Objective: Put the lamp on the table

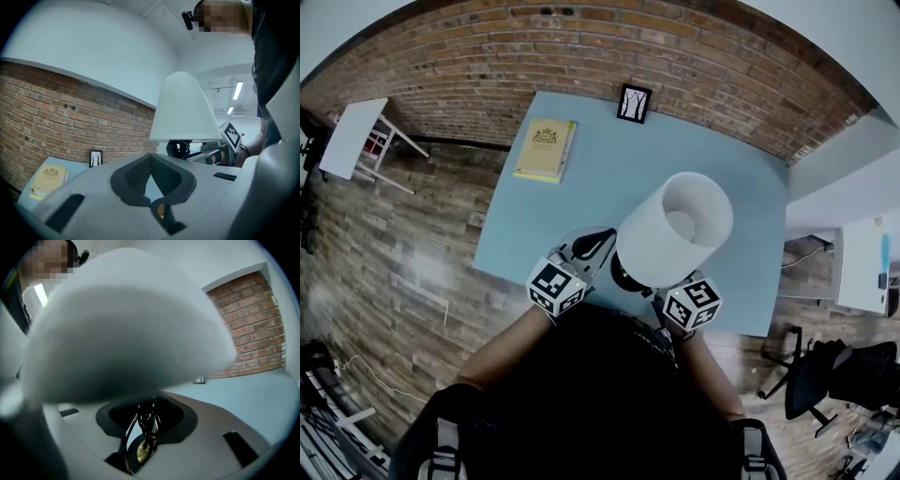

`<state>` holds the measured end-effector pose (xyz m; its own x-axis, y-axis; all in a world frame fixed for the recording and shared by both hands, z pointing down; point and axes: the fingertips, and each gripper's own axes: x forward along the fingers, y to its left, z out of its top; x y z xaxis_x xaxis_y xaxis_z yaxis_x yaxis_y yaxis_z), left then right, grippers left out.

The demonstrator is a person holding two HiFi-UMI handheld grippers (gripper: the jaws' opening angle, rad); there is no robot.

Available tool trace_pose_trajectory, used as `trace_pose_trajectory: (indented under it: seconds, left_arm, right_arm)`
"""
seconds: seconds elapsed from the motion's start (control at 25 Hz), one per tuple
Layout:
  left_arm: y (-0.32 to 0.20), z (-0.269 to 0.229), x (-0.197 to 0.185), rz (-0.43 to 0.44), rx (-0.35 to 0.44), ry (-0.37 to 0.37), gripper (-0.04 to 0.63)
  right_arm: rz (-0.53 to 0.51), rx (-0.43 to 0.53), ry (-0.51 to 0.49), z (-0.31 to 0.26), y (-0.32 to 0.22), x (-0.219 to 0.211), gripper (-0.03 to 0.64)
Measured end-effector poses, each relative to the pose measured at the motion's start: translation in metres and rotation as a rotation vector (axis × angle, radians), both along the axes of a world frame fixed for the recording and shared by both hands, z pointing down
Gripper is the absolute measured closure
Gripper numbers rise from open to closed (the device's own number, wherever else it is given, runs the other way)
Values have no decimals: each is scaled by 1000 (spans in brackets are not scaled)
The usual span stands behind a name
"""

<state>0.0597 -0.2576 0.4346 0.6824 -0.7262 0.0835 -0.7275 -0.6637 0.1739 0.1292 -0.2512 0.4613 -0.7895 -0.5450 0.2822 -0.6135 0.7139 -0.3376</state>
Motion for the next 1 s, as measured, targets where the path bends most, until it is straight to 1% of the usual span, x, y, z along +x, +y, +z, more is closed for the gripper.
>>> trace_pose_trajectory:
  seconds: [0.16, 0.36, 0.52, 0.76, 1.0]
  left_arm:
    - [-14, 7, 1, -1, -14, 10, 586]
    - [-38, 4, 11, 28, -14, 21, 586]
    - [-49, 17, 12, 39, -46, 17, 586]
    - [-72, 32, -5, 19, -85, 12, 586]
    - [-99, 55, -34, -16, -132, -2, 586]
  right_arm:
    - [5, 5, 13, 2, -9, 2, 500]
    - [29, -5, 20, 2, -25, 11, 500]
    - [36, -29, 18, 11, -39, 12, 500]
    - [13, -52, 31, 27, -61, 0, 500]
    - [-1, -76, 55, 53, -91, -15, 500]
